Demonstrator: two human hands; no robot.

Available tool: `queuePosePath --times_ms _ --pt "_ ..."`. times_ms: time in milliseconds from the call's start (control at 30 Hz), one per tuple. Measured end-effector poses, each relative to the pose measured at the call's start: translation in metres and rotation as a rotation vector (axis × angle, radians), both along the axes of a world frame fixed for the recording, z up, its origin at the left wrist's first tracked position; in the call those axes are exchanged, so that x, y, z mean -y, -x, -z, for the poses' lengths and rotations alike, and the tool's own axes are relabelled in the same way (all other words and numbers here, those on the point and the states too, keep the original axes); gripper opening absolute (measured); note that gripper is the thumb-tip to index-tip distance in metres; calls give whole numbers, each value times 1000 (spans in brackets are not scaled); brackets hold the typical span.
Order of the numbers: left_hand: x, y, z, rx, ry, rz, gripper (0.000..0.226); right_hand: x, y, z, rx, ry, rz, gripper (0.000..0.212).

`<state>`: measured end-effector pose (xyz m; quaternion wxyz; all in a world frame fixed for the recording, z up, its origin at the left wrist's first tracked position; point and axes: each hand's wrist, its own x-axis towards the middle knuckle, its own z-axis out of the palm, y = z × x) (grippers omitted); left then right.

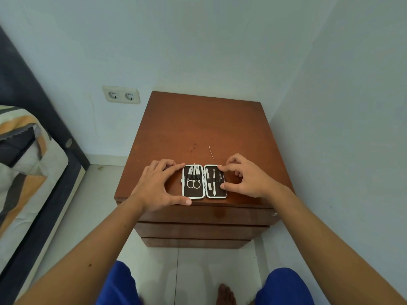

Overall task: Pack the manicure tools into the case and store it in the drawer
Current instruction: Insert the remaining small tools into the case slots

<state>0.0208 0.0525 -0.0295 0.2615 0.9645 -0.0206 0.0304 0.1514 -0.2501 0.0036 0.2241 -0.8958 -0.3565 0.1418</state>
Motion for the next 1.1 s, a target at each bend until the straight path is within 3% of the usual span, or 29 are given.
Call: queuePosePath --times_ms 400,633,1100 --pt "0 0 -1 -14 -7 0 123 4 10 2 -76 -85 53 53" --pt "1 1 -3 -10 -1 -1 121 -15 -13 3 -45 -305 170 36" --pt "0 1 -2 -18 -17 5 122 -58 -79 -8 -53 1 51 65"
